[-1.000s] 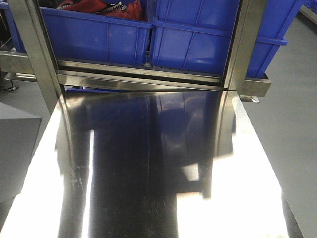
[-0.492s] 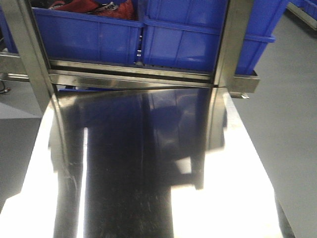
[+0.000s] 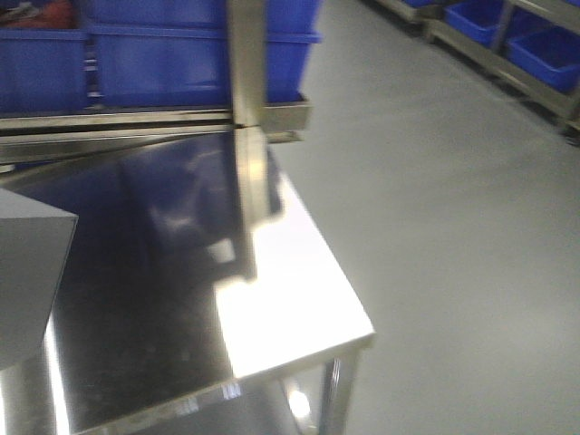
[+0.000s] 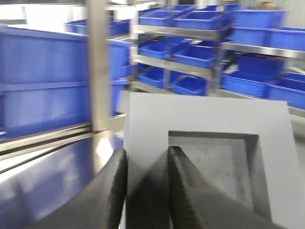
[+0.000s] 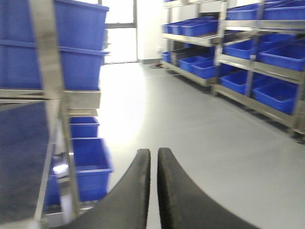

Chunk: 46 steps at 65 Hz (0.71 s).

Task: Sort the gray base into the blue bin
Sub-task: 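Drive the base away from the table while holding the base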

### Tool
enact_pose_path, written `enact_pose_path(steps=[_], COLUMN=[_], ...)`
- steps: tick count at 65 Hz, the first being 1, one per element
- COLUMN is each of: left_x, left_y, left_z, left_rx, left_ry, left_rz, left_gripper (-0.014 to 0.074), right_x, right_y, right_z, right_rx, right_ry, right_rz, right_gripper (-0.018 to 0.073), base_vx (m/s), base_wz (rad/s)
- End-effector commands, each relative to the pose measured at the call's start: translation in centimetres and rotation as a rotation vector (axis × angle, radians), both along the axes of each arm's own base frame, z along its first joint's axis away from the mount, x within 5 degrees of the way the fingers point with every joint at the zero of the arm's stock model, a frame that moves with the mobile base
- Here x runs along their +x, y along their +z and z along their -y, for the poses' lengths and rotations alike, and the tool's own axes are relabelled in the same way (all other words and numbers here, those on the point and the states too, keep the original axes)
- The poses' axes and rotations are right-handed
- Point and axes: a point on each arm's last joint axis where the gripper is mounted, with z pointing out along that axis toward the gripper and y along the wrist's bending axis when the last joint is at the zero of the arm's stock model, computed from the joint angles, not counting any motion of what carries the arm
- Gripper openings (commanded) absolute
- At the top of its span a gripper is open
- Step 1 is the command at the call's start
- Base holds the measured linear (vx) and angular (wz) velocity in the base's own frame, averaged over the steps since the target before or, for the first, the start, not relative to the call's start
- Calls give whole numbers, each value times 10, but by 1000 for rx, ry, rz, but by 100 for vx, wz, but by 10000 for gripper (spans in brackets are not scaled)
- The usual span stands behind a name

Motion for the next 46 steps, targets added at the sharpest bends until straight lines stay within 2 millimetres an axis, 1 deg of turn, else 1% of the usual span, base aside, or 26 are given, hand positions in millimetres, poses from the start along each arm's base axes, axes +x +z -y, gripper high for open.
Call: enact_pose_path(steps=[1, 24, 46], left_x=[-1, -1, 0], left_y=[17, 17, 17], left_z=[0, 0, 0], left_rx=[-72, -71, -68], left_ry=[-5, -5, -5], left_rz=[100, 97, 92], left_gripper=[150, 150, 150], right_x=[-1, -1, -1], right_y=[7, 7, 7], right_z=[0, 0, 0], right_rx=[-13, -13, -13], right_ry=[-3, -3, -3], right_rz=[80, 80, 80], right_gripper=[-4, -4, -4], base_vx=[-17, -13, -1], base_wz=[-80, -78, -78])
